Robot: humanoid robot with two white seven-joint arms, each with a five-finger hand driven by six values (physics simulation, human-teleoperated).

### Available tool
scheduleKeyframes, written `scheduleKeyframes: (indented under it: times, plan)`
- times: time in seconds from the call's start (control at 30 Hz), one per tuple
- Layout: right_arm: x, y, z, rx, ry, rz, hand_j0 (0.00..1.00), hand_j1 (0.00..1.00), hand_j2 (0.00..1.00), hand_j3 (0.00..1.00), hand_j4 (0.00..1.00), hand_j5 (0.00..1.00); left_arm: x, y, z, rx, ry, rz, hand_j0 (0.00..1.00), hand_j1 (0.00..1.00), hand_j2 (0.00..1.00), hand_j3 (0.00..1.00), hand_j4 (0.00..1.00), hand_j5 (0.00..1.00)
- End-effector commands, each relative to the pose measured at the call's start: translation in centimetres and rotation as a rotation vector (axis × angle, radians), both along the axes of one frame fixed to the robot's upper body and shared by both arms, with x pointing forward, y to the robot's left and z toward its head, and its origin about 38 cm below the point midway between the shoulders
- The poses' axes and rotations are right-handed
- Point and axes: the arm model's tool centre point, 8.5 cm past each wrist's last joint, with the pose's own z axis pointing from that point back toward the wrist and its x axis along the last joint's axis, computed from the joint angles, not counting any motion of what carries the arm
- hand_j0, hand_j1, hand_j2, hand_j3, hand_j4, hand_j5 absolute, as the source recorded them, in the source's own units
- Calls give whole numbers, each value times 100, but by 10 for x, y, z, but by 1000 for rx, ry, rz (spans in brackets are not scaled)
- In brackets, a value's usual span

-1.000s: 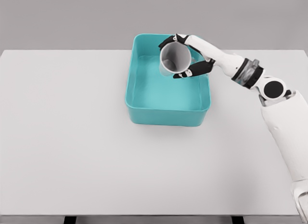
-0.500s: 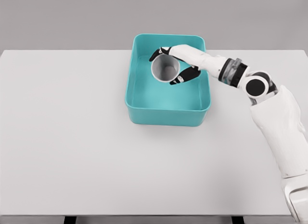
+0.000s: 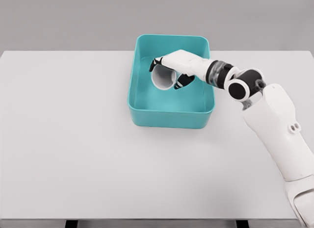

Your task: Put the paper cup into the basket with your right arm

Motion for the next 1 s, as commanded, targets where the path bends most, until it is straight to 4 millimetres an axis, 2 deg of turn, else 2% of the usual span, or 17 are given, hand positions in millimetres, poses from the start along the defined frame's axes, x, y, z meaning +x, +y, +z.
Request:
scheduleKeyframes:
  times: [0.0, 0.17, 0.37, 0.4, 0.43, 0.6, 0.7, 0.73, 0.77, 0.83, 0.87, 0.9, 0.93, 0.97]
  plan:
    - [1, 3, -3, -56, -13, -34, 62, 62, 62, 62, 62, 62, 0, 0, 0, 0, 0, 0, 100, 100, 100, 100, 100, 100]
    - [0, 21, -10, -141, -22, -52, 62, 62, 62, 62, 62, 62, 0, 0, 0, 0, 0, 0, 100, 100, 100, 100, 100, 100]
    - [0, 27, -15, -175, -25, -57, 62, 62, 62, 62, 62, 62, 0, 0, 0, 0, 0, 0, 100, 100, 100, 100, 100, 100]
    - [0, 27, -15, -188, -35, -61, 71, 71, 71, 71, 71, 71, 0, 0, 0, 0, 0, 0, 100, 100, 100, 100, 100, 100]
    - [0, 27, -14, -190, -40, -58, 100, 100, 100, 100, 100, 100, 0, 0, 0, 0, 0, 0, 100, 100, 100, 100, 100, 100]
    - [0, 26, -12, -174, -33, -59, 100, 100, 100, 100, 100, 100, 0, 0, 0, 0, 0, 0, 100, 100, 100, 100, 100, 100]
    - [0, 23, -1, -119, -30, -52, 100, 100, 100, 100, 100, 100, 0, 0, 0, 0, 0, 0, 100, 100, 100, 100, 100, 100]
    - [-1, 8, 27, 29, -19, -41, 100, 100, 100, 100, 100, 100, 0, 0, 0, 0, 0, 0, 100, 100, 100, 100, 100, 100]
    - [-1, -7, 39, 84, -20, -52, 100, 100, 100, 100, 100, 100, 0, 0, 0, 0, 0, 0, 100, 100, 100, 100, 100, 100]
    - [-6, -64, 92, 383, -13, -38, 100, 100, 100, 100, 100, 100, 0, 0, 0, 0, 0, 0, 100, 100, 100, 100, 100, 100]
    - [-12, -96, 108, 548, -5, -11, 100, 100, 100, 100, 100, 100, 0, 0, 0, 0, 0, 0, 100, 100, 100, 100, 100, 100]
    - [-17, -115, 115, 627, -11, 3, 100, 100, 100, 100, 100, 100, 0, 0, 0, 0, -1, 0, 100, 100, 100, 100, 100, 100]
    - [-25, -148, 126, 739, -20, 6, 100, 100, 100, 100, 100, 100, 0, 0, 0, 0, 0, 0, 100, 100, 100, 100, 100, 100]
    - [-32, -181, 121, 747, -28, -54, 100, 100, 100, 100, 100, 100, 0, 0, 0, 0, -1, 0, 100, 100, 100, 100, 100, 100]
